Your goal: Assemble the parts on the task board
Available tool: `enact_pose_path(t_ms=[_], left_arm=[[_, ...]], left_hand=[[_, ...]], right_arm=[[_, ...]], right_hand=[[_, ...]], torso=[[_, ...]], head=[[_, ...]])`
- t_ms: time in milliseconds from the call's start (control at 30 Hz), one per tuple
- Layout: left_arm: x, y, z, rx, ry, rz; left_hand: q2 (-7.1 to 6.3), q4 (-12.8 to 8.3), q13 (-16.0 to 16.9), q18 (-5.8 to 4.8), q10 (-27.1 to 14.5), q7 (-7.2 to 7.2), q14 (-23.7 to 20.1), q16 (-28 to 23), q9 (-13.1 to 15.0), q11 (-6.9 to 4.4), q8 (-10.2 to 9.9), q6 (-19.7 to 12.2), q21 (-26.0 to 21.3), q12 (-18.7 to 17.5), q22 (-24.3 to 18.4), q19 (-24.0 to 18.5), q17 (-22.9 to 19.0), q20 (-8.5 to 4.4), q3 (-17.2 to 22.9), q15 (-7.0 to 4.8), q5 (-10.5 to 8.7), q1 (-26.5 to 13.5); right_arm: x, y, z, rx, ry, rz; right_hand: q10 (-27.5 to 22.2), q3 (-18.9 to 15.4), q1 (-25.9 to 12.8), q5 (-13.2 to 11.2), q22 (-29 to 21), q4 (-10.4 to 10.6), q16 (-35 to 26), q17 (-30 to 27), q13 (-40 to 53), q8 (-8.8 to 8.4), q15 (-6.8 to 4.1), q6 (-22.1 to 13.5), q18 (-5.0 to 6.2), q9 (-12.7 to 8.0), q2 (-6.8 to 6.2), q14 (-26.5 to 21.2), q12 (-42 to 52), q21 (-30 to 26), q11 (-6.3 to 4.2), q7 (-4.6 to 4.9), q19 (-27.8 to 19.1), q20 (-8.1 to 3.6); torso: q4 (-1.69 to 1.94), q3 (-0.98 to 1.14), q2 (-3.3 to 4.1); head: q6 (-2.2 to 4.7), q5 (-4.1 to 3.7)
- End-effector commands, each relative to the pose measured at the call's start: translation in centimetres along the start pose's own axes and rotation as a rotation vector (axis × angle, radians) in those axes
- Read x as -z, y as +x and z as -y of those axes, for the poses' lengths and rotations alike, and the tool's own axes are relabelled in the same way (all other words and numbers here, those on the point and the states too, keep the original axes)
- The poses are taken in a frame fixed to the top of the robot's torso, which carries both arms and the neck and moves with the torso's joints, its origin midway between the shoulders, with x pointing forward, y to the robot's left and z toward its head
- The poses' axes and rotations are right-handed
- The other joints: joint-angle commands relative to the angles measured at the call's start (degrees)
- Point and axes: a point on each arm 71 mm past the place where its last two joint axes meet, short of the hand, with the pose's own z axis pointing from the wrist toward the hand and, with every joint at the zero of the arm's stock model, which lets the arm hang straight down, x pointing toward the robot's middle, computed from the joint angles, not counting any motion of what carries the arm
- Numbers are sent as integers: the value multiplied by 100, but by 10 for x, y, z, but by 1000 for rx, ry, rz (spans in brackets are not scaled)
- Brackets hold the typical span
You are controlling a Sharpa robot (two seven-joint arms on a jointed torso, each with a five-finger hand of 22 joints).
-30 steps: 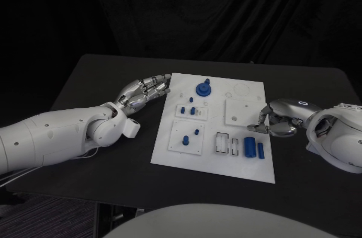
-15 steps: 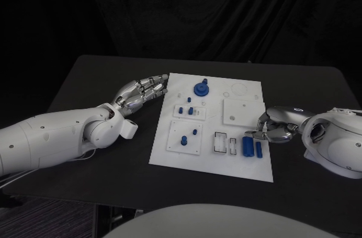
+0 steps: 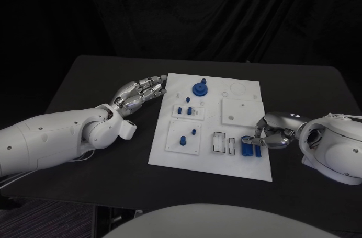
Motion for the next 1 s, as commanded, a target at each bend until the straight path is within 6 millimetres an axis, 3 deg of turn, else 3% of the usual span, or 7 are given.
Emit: enact_pose_path(t_ms=[33, 433, 633, 1000], left_arm=[[0, 2, 3, 15, 54, -16], [0, 2, 2, 18, 48, -19], [0, 2, 2, 20, 43, -22], [0, 3, 0, 26, 34, -28]], left_hand=[[29, 3, 7, 104, 32, 58, 1, 20, 9, 36, 25, 9, 2, 49, 3, 7, 3, 45, 34, 5, 38, 10], [31, 2, 8, 104, 41, 61, 3, 21, 8, 47, 26, 7, 3, 55, 3, 9, 3, 48, 37, 12, 38, 12], [31, 1, 8, 104, 45, 62, 4, 21, 6, 63, 26, -2, 5, 57, 8, 14, 3, 54, 41, 22, 38, 15], [31, -1, 8, 103, 46, 63, 8, 22, 4, 84, 23, -16, 7, 57, 10, 19, 4, 64, 44, 37, 37, 16]], right_arm=[[1, 0, 1, 55, 30, 22], [-1, 4, -3, 77, 18, 36], [-5, 8, -4, 88, 8, 41], [-13, 11, -7, 89, 10, 46]], right_hand=[[586, -52, 35, -108, 1431, 5, 17, 1508, 1508, 22, -52, -53, -74, 58, -110, 600, 14, 19, -44, -14, 493, -49], [586, -31, 130, -165, 1417, -6, 6, 1486, 1508, -2, -52, -85, -64, 119, -126, 596, 14, -17, -42, -11, 473, -48], [586, 10, 318, 4, 1397, -13, -17, 1437, 1508, -115, -42, -146, -49, 152, -108, 586, 14, -71, -25, 11, 442, -42], [586, 14, 338, 54, 1386, -12, -27, 1416, 1508, -157, -37, -155, -41, 143, -96, 581, 14, -99, -19, 19, 427, -37]], torso=[[5, 2, -1], [2, 5, -6], [3, 3, -3], [9, 2, -3]], head=[[1, 0], [1, 13], [1, 26], [1, -4]])
